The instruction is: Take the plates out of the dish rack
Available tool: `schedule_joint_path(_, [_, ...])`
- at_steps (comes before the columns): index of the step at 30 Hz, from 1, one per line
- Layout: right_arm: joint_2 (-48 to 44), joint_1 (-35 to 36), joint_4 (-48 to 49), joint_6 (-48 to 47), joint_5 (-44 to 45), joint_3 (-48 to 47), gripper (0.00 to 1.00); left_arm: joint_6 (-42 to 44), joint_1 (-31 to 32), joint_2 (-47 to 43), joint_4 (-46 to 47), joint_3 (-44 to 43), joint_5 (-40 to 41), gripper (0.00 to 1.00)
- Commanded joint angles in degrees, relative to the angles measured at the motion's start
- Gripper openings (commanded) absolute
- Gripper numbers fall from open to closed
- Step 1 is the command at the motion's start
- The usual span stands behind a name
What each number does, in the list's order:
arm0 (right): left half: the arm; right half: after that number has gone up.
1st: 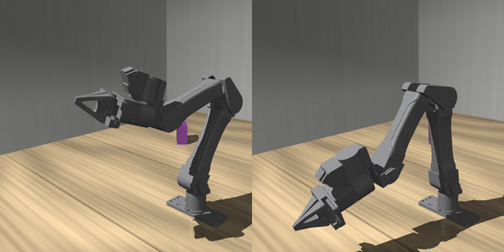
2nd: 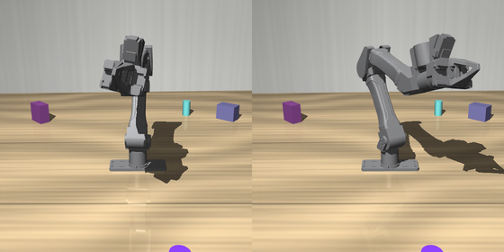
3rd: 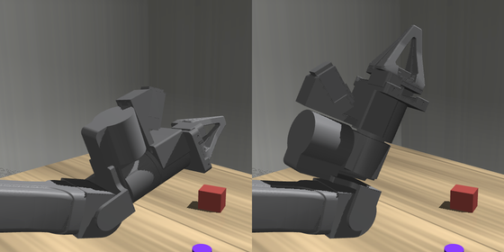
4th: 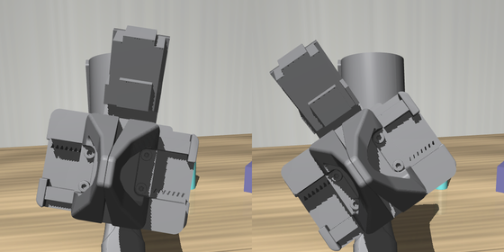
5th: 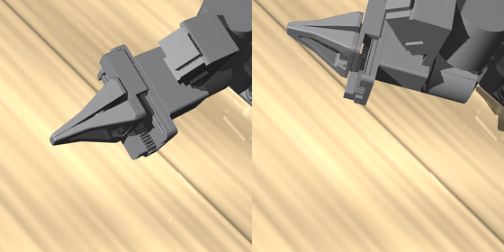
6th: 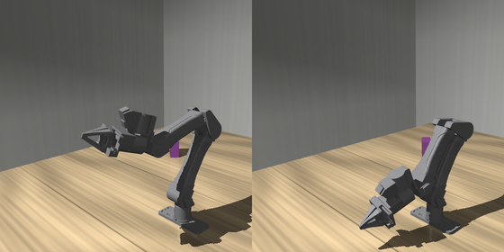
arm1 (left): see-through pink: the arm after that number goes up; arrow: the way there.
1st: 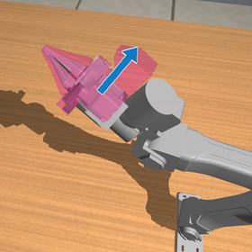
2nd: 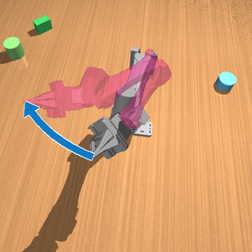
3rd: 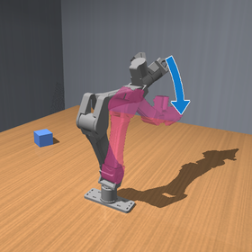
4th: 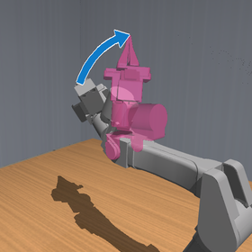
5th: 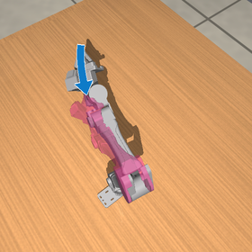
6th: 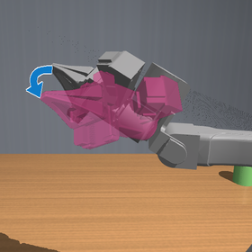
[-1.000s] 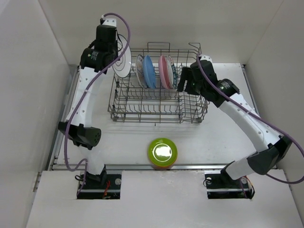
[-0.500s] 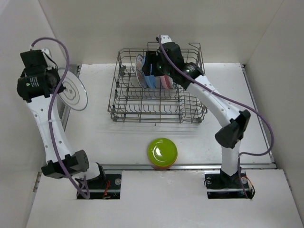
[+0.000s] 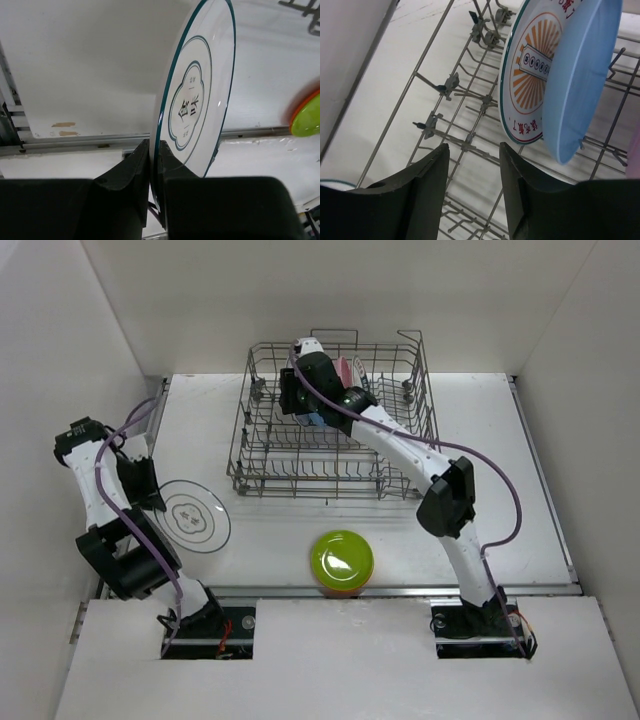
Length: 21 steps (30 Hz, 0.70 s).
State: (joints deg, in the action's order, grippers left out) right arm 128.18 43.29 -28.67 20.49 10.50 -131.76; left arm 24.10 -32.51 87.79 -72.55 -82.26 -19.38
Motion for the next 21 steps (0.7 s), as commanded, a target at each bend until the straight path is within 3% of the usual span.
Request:
schedule_joint_path(1, [1.01, 1.44, 4.67, -2.30, 6.09, -4.90, 0.50, 4.64, -0.62, 1.33, 2.40, 3.58, -1.01, 0.00])
schedule_joint_path(7, [7.25, 1.45, 5.29, -2.30, 13.48, -7.98, 0.48, 7.28, -0.62, 7.83, 5.40, 5.27, 0.38, 0.01])
schedule_joint_path(11, [10.33, 1.45, 6.51, -2.30, 14.63, -9.48, 0.48, 6.14, -0.62, 11.52, 6.64, 4.57, 2.94, 0.09])
schedule_joint_path(16, [13.32, 1.45, 9.06, -2.30, 16.39, -10.00, 0.46, 3.95, -0.62, 14.60, 7.16, 2.11, 6.45, 0.26])
schedule_joint_path(19, [13.85, 1.45, 11.26, -2.30, 16.92, -10.00, 0.36, 3.94, -0.62, 18.02, 4.80, -0.88, 7.25, 0.30])
schedule_joint_path(21, [13.85, 1.45, 12.31, -4.40, 15.17, -10.00, 0.22, 3.94, -0.62, 19.96, 3.48, -2.20, 7.77, 0.30])
